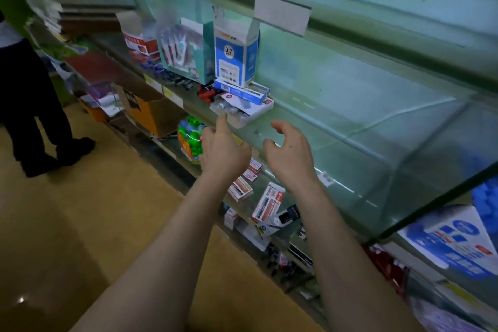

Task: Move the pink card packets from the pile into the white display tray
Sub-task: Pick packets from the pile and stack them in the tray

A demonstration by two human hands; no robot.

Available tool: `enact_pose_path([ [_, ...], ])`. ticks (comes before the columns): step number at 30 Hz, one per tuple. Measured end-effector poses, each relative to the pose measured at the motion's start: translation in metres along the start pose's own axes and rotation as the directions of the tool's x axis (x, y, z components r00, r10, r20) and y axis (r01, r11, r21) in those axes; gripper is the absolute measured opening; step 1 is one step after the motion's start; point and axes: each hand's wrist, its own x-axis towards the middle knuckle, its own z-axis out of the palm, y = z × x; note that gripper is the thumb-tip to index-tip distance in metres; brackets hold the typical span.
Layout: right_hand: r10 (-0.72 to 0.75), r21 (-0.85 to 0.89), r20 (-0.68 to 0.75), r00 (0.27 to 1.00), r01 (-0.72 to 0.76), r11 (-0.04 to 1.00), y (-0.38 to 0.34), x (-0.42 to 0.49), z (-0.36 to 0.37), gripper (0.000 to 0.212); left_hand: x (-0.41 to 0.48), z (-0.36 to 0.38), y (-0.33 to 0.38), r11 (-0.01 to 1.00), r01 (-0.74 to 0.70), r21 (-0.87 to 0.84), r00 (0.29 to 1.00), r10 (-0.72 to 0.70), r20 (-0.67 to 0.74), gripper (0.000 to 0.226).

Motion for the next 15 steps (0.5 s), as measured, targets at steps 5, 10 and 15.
enact_pose_path([
  [5,0.019,-0.002,-0.115,0.993,-0.019,1.0,-0.045,0.021,0.036,0.042,0.052,-0.045,-0.004,0.995,-0.1,0.02,0.994,0.099,0.045,0.072],
  [10,-0.002,0.021,-0.228,0.974,0.007,1.0,-0.089,0.039,0.053,0.041,0.087,-0.085,0.006,0.975,-0.218,-0.046,0.974,0.22,0.059,0.062],
  [15,-0.049,0.015,-0.307,0.95,0.057,0.998,-0.126,0.051,0.067,0.043,0.11,-0.124,0.014,0.947,-0.31,-0.088,0.949,0.314,0.04,0.065],
])
